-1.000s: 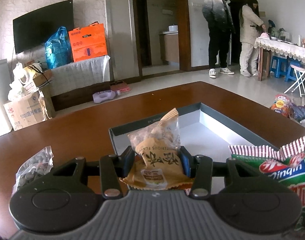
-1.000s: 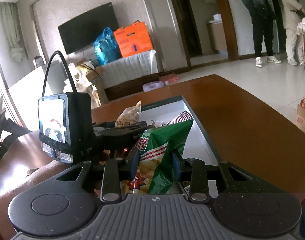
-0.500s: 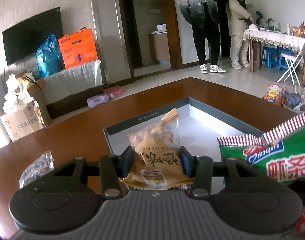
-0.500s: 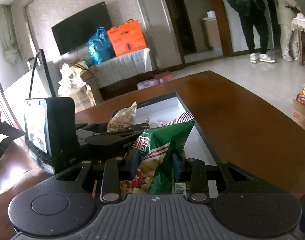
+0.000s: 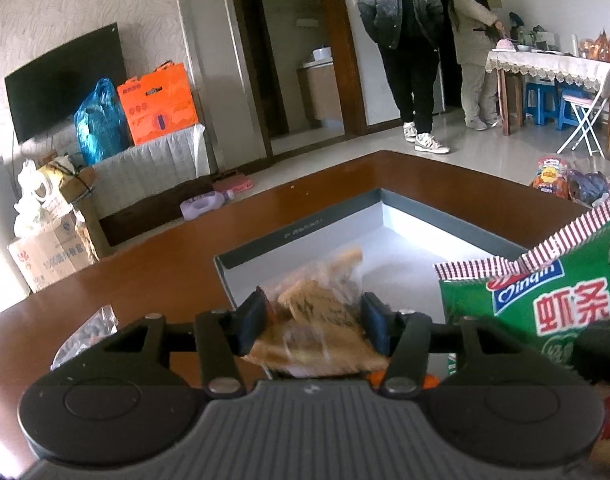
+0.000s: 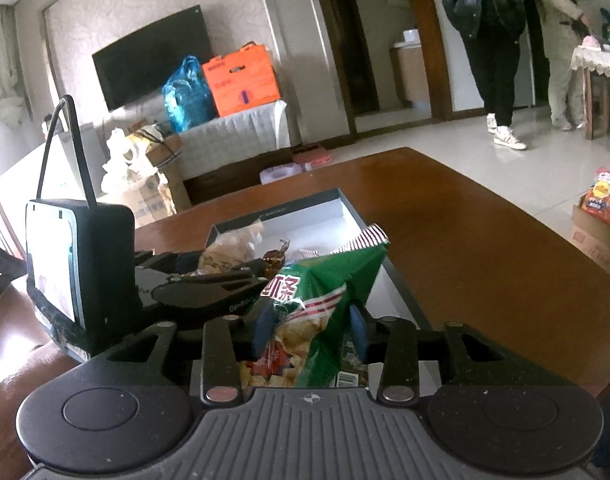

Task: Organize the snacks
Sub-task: 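Lower the brown bag and green bag into the white box with both tools, then open the left tool to release the brown bag into the box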

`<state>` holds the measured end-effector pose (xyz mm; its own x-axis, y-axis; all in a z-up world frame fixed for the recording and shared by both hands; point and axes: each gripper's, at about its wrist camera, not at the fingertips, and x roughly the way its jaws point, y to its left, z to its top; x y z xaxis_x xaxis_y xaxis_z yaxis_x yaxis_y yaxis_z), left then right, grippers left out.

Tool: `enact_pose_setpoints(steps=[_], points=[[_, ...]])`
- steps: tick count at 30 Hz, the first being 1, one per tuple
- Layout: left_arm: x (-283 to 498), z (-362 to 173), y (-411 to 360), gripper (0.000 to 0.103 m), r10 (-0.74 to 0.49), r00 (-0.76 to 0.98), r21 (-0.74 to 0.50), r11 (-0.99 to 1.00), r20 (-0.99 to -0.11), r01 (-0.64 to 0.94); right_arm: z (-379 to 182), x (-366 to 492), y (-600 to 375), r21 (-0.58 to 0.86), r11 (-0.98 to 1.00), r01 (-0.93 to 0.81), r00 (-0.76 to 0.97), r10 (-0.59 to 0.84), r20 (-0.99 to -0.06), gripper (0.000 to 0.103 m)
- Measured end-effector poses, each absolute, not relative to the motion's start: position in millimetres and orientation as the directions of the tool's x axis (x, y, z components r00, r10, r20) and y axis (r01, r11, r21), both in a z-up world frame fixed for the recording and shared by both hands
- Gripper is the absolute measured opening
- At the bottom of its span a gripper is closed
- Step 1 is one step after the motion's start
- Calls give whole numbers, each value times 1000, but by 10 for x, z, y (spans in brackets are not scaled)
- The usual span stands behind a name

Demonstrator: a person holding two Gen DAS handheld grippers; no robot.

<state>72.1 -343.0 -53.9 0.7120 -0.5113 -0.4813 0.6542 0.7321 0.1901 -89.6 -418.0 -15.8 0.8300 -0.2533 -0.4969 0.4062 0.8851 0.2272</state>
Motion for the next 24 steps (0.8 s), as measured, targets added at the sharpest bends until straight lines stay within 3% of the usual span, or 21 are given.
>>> enact_pose_setpoints(steps=[9,14,24], points=[[660,-523,-3408,61,-518,718,213,721,-465,659,-147,-957,-4151,213,888,408,839,-273,-471,48],[703,-508,-3378,62,-508,726,212,732,-462,647,-169,-953,-4118,188,895,405,827,-272,-492,39],[753,-511,-3316,62,-501,723,159,759,-476,631,-241,-842,-4178,199,892,407,824,-264,-501,41]])
